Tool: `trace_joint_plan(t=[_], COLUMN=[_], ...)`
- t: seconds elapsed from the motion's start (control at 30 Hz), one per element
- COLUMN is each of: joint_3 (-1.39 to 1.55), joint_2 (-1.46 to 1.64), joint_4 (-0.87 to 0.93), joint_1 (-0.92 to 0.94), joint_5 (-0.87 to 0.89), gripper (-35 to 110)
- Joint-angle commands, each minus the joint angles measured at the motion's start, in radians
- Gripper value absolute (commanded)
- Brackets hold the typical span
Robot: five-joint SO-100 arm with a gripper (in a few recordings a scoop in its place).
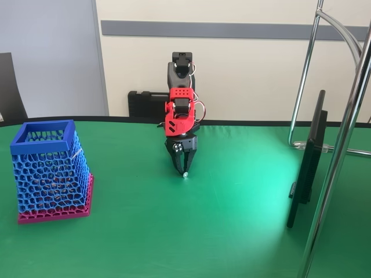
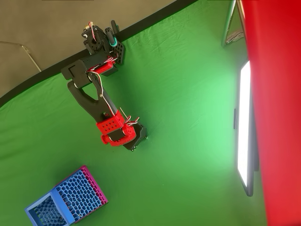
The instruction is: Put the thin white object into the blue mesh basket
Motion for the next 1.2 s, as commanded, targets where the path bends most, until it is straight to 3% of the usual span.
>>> trace_joint_plan(t=[0.0,0.63,1.17], joint_3=[-0.038,-0.114,-0.310], joint_2=[0.003,0.100,0.183], joint_4=[-0.008,0.052,0.104], joint_1=[0.002,0.025,0.184], joint_5=[-0.003,-0.017,-0.124], gripper=[7,4,4])
